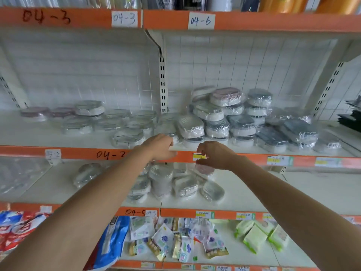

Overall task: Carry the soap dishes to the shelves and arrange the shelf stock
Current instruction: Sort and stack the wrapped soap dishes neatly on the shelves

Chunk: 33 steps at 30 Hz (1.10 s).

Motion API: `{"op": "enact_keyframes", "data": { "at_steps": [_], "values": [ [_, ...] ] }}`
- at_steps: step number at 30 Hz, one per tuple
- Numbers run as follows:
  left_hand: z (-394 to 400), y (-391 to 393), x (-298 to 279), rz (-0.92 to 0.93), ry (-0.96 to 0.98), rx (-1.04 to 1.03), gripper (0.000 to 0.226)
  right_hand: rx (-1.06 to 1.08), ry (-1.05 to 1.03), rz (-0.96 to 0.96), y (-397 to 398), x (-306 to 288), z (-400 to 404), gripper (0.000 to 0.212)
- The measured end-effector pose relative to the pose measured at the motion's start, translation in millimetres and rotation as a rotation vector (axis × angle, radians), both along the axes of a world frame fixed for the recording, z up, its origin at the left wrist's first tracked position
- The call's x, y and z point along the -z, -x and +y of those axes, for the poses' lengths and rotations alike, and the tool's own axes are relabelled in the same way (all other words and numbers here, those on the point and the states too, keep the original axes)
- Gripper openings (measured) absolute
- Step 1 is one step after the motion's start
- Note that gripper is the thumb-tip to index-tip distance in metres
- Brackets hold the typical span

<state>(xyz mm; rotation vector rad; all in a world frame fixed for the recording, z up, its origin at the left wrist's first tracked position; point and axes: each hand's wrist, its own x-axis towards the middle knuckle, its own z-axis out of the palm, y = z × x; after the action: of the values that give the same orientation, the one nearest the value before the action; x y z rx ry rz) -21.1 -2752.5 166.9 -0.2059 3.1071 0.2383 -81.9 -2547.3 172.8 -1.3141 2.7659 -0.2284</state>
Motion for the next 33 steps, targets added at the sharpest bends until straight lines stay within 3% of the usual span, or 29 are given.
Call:
{"op": "enact_keyframes", "data": {
  "at_steps": [2,7,11,20,26,33],
  "values": [
    [-6,13,-8,0.030,0.015,-0.001,0.049,0.019,0.025,0.029,17,-11,-7,0.047],
    [-25,47,-19,0.014,0.066,-0.019,0.028,0.070,0.031,0.079,68,-29,-32,0.054],
    [-46,68,-22,-0.001,0.074,-0.043,0.024,0.131,0.028,0.074,96,-34,-50,0.066],
    [-84,113,-9,-0.133,0.117,0.072,0.071,0.292,-0.089,0.031,119,-18,-94,0.092],
    [-114,147,-8,-0.256,0.165,0.358,0.108,0.501,-0.110,0.006,114,-9,-120,0.114],
    [-142,167,2,-0.309,0.171,0.569,0.116,0.721,-0.087,0.019,94,-3,-148,0.105]
  ]
}}
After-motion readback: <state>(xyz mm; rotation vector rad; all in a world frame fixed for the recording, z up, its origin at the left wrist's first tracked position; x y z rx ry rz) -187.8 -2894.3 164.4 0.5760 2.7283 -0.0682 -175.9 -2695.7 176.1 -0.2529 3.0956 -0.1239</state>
